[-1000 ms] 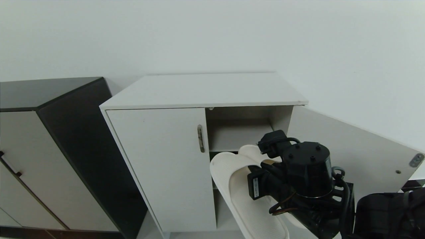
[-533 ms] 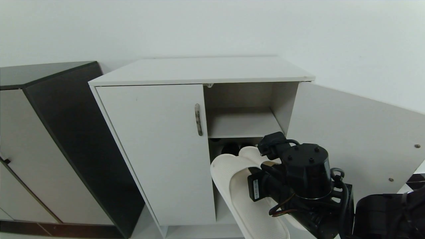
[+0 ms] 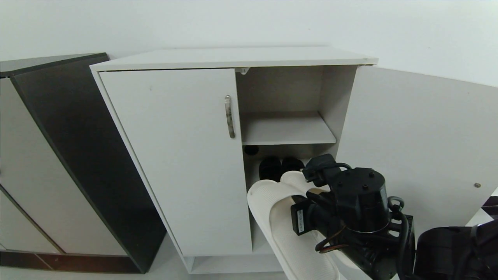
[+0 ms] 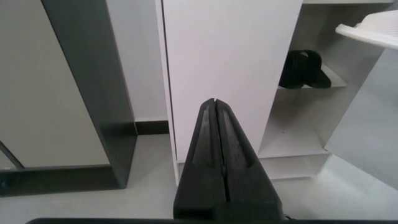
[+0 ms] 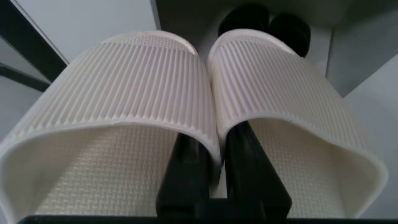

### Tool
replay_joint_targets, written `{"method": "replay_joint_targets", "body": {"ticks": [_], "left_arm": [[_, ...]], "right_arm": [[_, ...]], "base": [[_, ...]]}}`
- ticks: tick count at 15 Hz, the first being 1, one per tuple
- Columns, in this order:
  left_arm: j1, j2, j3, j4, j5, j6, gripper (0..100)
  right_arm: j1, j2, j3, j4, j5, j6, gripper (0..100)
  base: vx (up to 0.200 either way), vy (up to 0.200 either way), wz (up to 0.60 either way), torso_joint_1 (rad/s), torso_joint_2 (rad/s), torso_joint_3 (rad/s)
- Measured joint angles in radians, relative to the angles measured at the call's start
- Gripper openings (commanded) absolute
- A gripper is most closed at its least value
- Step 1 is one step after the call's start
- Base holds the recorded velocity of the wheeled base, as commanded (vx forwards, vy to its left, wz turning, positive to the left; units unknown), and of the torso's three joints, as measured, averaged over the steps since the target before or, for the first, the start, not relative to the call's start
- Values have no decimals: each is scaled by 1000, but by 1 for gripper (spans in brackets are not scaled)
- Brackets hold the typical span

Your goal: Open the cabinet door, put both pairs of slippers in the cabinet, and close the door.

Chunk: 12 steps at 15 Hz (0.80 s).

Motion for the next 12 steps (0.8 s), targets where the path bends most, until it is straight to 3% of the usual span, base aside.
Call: {"method": "replay_joint_targets", "body": {"ticks": [4, 5, 10, 12], "left_arm": [[0, 0, 0, 0, 0, -1, 0], [0, 0, 0, 0, 0, 0, 0], [0, 0, 0, 0, 0, 1, 0], [0, 0, 0, 0, 0, 1, 0]], "right_arm": [[-1, -1, -3, 1, -16, -45, 0], [0, -1, -27, 37, -66, -51, 0], [21, 4, -327, 468, -290, 79, 0], [41, 13, -449, 523, -370, 90, 0]], "base": [[0, 0, 0, 0, 0, 0], [0, 0, 0, 0, 0, 0], [0, 0, 0, 0, 0, 0], [0, 0, 0, 0, 0, 0]]}}
